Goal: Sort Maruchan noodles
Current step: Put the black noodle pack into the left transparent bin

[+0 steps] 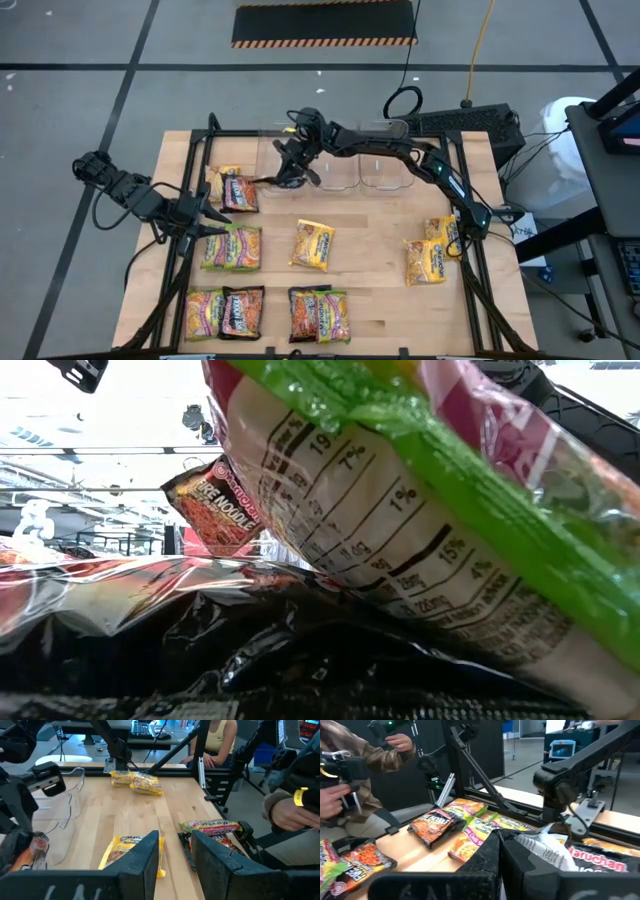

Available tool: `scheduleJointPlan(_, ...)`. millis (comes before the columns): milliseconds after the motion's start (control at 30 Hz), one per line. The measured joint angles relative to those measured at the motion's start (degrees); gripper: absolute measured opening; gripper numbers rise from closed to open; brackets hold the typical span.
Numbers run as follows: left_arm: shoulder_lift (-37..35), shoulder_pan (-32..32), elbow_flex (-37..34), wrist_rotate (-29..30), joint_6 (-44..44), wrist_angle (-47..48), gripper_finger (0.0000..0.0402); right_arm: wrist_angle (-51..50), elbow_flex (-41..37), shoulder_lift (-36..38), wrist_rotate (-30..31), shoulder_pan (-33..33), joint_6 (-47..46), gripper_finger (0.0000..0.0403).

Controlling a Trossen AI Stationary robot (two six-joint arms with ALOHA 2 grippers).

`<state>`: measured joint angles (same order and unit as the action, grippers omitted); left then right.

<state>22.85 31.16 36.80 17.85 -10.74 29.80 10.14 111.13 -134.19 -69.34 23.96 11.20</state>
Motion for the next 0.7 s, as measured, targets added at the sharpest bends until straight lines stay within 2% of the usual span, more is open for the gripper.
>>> scheduleJointPlan(333, 0.00, 0.01, 0.00, 0.00, -0.04, -0.04, 0.0122, -7.01, 0.00, 0.00, 0.10, -0.74, 5.01, 0.0000)
scheduleJointPlan(700, 0.00, 0.02, 0.00, 0.00, 0.00, -0.09, 0.0122, -6.97, -0.02, 0.00, 0.68, 2.76, 4.50, 0.0000)
